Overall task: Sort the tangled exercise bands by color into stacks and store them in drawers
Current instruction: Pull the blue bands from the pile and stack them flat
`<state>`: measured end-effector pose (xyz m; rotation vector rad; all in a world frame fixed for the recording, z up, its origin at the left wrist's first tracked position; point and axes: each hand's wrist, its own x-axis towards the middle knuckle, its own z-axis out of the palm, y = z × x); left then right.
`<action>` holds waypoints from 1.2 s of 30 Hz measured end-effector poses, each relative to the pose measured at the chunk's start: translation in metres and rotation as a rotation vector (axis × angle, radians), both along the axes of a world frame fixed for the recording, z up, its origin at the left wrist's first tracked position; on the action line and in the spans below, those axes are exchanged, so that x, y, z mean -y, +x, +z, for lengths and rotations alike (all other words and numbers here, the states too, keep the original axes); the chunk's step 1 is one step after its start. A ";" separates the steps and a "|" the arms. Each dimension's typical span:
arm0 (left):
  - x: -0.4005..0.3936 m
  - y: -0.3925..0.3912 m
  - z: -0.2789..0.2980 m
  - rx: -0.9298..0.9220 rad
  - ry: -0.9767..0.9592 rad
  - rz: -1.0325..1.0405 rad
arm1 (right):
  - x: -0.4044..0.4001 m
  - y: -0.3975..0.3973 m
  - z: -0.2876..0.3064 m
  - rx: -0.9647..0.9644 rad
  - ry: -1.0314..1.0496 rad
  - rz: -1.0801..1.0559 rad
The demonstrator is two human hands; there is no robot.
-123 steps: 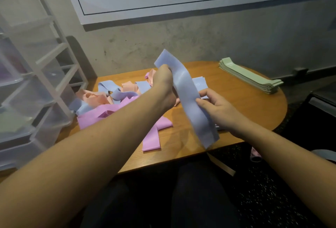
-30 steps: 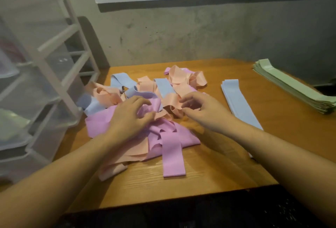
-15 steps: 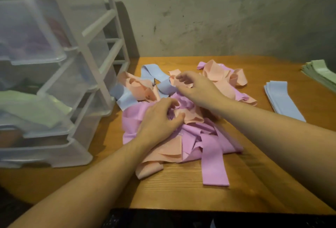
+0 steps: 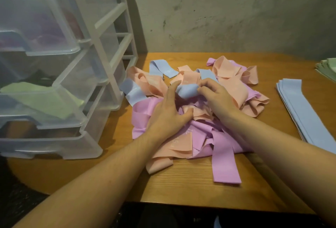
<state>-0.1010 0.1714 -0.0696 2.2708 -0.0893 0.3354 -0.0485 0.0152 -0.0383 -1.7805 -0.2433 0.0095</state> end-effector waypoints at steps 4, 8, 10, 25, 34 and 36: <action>0.000 0.000 0.000 0.012 0.025 -0.013 | 0.015 -0.025 0.018 -0.134 0.266 -0.035; -0.001 0.003 -0.001 -0.011 0.077 -0.043 | 0.029 -0.037 0.020 -0.274 0.375 -0.157; -0.001 0.003 -0.001 -0.004 0.108 -0.060 | 0.033 -0.043 0.024 -0.305 0.375 -0.163; 0.001 0.003 -0.003 0.083 0.338 -0.152 | 0.079 -0.053 0.017 -0.068 -0.574 0.021; 0.001 0.000 -0.006 0.190 0.462 -0.218 | 0.083 -0.072 0.016 0.039 -0.765 0.099; 0.002 -0.001 -0.006 0.224 0.472 -0.231 | 0.089 -0.077 0.015 0.055 -0.742 0.093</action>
